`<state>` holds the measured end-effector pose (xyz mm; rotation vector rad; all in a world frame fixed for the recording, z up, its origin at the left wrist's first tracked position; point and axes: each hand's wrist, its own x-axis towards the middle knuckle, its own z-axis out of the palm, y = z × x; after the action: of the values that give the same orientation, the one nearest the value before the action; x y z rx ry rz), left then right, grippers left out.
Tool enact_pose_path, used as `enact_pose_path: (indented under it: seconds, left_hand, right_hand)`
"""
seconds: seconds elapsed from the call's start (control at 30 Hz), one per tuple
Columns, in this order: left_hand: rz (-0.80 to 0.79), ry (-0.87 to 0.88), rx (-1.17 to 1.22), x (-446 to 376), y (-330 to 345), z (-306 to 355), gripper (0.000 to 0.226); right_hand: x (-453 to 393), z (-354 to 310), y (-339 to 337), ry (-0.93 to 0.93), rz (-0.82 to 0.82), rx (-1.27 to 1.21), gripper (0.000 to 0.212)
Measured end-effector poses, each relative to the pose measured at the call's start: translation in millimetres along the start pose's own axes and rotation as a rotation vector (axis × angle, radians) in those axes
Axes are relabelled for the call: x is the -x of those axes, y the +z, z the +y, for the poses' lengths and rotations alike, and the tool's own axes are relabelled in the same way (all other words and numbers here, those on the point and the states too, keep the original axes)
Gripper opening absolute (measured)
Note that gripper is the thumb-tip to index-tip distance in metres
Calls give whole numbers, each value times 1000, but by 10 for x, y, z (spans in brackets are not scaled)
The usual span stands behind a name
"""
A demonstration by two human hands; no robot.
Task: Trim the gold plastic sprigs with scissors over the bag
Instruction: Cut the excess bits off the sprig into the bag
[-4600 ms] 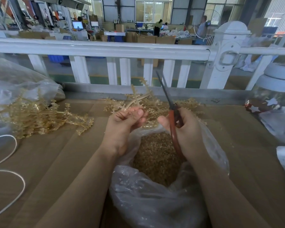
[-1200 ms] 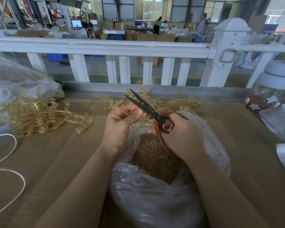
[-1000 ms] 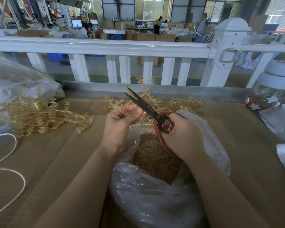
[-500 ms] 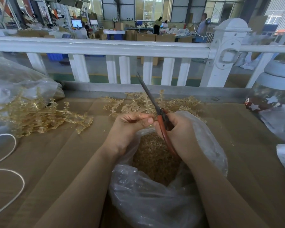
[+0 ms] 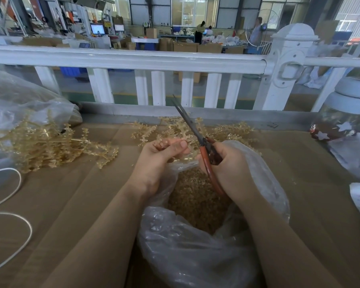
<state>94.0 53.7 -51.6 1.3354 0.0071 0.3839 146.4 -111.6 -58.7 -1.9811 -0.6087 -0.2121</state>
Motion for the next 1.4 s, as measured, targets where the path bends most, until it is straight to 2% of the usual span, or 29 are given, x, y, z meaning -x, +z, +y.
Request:
enact_pose_path:
  seconds: [0.1, 0.2, 0.33, 0.5, 0.6, 0.67, 0.73, 0.8, 0.87, 1.0, 1.1, 1.2, 1.33, 1.4]
  left_hand:
    - [-21, 20, -42, 13, 8, 7, 16]
    - [38, 56, -7, 19, 28, 18, 15]
    - [147, 95, -10, 10, -10, 33, 34]
    - [354, 135, 63, -29, -13, 70, 38]
    - [395, 148, 133, -53, -55, 84, 31]
    - [373, 166, 113, -57, -61, 83, 29]
    - [322, 199, 47, -44, -53, 83, 39]
    - [242, 227, -91, -5, -25, 82, 50]
    - [165, 236, -202, 38, 19, 84, 52]
    - [29, 229, -214, 78, 109, 103, 52]
    - [6, 218, -148, 79, 115, 94, 44]
    - [8, 185, -143, 64, 95, 90, 29]
    - [-22, 155, -157, 58, 87, 81, 24]
    - [-27, 145, -168, 63, 86, 77, 22]
  right_hand:
    - [4, -11, 7, 0, -15, 12, 17]
    - [17, -19, 0, -4, -12, 39, 15]
    - [33, -11, -30, -84, 34, 241, 53]
    - [42, -14, -33, -172, 63, 373, 62]
    - [34, 3, -31, -157, 47, 417, 69]
    - [28, 16, -29, -146, 28, 459, 76]
    - [21, 26, -22, -141, 16, 485, 81]
    - [16, 26, -26, -122, 8, 483, 80]
    - [15, 14, -36, -104, 5, 473, 79]
    - [17, -19, -56, -97, 4, 498, 81]
    - [21, -46, -68, -107, 7, 538, 79]
    - [26, -38, -62, -96, -22, 465, 82]
    - [39, -43, -54, -129, -13, 464, 68]
    - [30, -27, -42, -133, -10, 454, 69]
